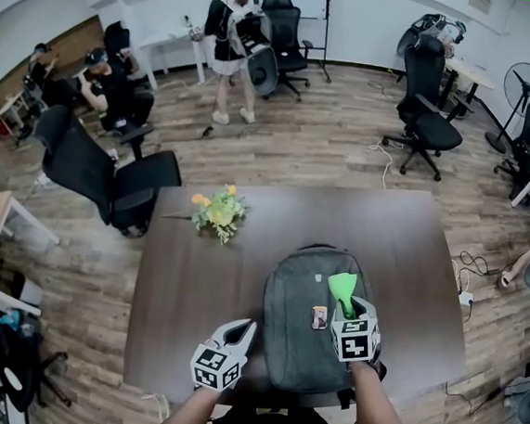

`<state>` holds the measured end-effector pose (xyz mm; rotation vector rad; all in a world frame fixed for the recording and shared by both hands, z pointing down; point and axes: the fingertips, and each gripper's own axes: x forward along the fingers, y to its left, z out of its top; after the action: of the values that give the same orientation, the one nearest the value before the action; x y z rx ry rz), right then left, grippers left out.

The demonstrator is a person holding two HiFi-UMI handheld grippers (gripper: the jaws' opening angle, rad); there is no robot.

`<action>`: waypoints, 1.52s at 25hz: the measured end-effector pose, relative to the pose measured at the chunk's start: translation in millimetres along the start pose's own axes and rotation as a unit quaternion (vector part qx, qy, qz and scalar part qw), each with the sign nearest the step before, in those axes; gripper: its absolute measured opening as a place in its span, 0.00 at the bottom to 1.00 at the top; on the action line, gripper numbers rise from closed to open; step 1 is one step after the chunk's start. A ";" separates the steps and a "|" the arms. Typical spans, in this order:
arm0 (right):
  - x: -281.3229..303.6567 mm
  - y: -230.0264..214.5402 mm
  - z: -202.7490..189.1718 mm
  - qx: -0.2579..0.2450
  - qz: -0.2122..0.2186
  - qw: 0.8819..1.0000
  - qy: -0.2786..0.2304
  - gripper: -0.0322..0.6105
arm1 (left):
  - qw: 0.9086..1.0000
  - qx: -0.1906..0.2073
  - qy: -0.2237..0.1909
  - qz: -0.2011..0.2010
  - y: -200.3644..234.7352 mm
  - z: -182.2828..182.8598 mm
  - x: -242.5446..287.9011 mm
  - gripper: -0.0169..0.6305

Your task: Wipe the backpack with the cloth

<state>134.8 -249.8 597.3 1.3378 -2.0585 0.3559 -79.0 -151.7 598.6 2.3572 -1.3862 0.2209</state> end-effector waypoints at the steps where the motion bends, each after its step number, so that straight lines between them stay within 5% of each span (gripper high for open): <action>1: -3.2 13.1 2.4 0.005 0.013 1.000 -0.006 0.20 | 1.000 -0.001 0.001 0.002 0.9 -1.9 -1.8 0.06; 8: 0.9 113.8 -10.1 -0.007 0.112 0.994 -0.002 0.20 | 1.000 -0.003 -0.004 0.010 4.3 -2.7 -13.6 0.06; 16: 18.3 171.2 -32.8 -0.002 0.159 0.986 0.044 0.20 | 1.000 0.004 -0.001 0.019 9.5 -5.6 -30.6 0.06; 28: 27.9 152.3 -60.5 -0.072 0.119 0.987 0.085 0.20 | 1.000 0.009 -0.006 -0.003 -6.0 1.0 -23.6 0.06; 38: 25.0 111.4 -72.3 -0.053 0.086 0.990 0.095 0.20 | 0.999 0.025 0.013 -0.021 -20.4 -6.6 -8.0 0.06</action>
<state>55.8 -178.9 681.0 1.0259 -2.0071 0.4258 -64.9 -133.8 596.9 2.4134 -1.3324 0.2770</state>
